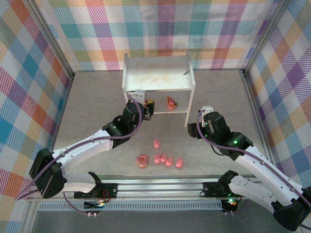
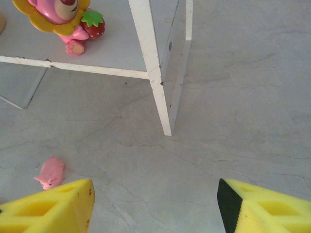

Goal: Place and organize the plastic toys onto the shelf

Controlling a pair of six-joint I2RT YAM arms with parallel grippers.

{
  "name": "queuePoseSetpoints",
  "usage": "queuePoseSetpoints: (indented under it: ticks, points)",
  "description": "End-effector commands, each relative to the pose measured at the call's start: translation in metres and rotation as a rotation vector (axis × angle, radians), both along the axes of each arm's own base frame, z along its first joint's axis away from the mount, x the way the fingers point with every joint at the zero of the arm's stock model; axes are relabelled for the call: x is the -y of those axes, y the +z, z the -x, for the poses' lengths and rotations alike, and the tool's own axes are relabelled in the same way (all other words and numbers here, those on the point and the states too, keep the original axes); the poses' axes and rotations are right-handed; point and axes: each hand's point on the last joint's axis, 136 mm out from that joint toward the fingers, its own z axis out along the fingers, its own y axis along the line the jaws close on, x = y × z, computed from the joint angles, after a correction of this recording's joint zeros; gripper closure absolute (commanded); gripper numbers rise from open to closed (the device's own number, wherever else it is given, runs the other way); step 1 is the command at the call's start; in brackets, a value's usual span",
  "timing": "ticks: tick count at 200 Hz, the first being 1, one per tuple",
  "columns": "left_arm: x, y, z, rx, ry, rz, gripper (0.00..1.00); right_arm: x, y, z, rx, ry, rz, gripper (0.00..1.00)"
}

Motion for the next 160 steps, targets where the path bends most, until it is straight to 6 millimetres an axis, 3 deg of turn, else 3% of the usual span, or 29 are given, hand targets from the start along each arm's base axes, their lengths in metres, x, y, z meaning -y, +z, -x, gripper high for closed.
queuePoseSetpoints:
  ticks: [1, 49, 68, 96, 132, 160]
  points:
    - [0.004, 0.016, 0.009, 0.032, -0.04, 0.054, 0.42, -0.001, 0.006, -0.002, 0.015, 0.004, -0.012, 0.31]
    - [-0.003, 0.021, 0.022, 0.008, -0.062, 0.072, 0.48, -0.005, 0.008, -0.004, 0.012, 0.009, -0.032, 0.32]
    - [-0.003, 0.018, 0.028, -0.012, -0.082, 0.074, 0.52, -0.011, 0.006, -0.004, -0.013, 0.024, -0.047, 0.42]
    - [0.007, 0.019, 0.045, -0.01, -0.204, 0.099, 0.53, -0.019, 0.009, -0.003, -0.016, 0.052, -0.084, 0.48]
    - [0.013, 0.027, 0.077, -0.008, -0.368, 0.135, 0.52, -0.05, 0.016, 0.004, -0.04, 0.189, -0.187, 0.6]
    - [-0.002, 0.031, 0.097, -0.009, -0.393, 0.159, 0.52, -0.069, 0.022, 0.006, -0.04, 0.264, -0.255, 0.74]
